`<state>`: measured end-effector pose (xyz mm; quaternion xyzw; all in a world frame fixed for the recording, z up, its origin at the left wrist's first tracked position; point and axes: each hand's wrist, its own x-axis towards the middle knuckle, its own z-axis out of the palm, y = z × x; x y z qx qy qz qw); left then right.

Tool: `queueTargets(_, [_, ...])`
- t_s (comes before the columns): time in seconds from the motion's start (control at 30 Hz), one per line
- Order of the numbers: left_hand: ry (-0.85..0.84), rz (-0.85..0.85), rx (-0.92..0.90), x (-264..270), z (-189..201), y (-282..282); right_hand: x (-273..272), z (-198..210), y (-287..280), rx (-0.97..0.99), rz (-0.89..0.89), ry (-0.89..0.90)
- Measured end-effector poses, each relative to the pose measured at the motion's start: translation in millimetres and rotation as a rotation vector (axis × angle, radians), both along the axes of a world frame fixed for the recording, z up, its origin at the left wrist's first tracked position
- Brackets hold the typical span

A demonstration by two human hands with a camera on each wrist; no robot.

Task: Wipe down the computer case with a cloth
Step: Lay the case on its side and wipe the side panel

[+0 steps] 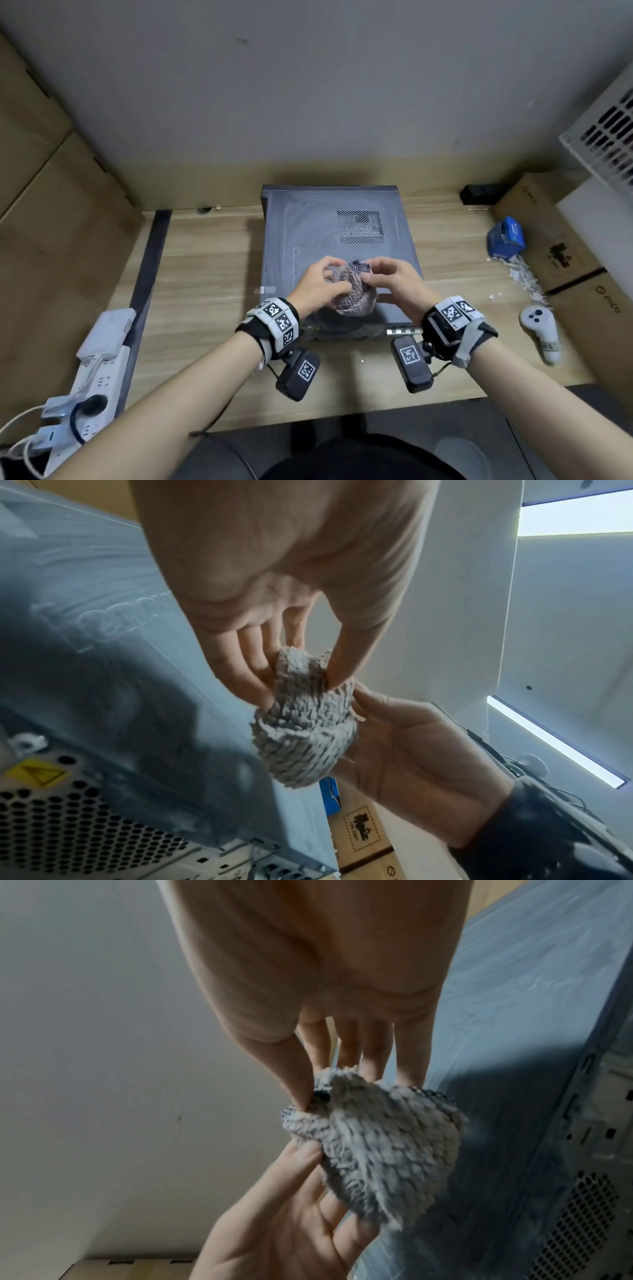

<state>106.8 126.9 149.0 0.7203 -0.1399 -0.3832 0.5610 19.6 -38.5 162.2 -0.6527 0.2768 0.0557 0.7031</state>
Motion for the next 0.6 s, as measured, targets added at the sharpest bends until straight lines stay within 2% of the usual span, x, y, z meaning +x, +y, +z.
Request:
queueTargets(0.17, [-0.107,0.107,-0.004,8,5,6,-6,4,-19,-0.027,-0.1,-0.095])
queueTargets(0.37, [-0.152,0.162,-0.089,24,26,8,-16,28,-54,-0.028,-0.042,-0.144])
queueTargets(0.47, [-0.169,0.122,-0.146,28,47,0,-19,39,-63,-0.128,0.134,-0.054])
queueTargets(0.6, [-0.251,-0.051,-0.257,27,85,-16,-12,46,-61,-0.224,0.451,0.094])
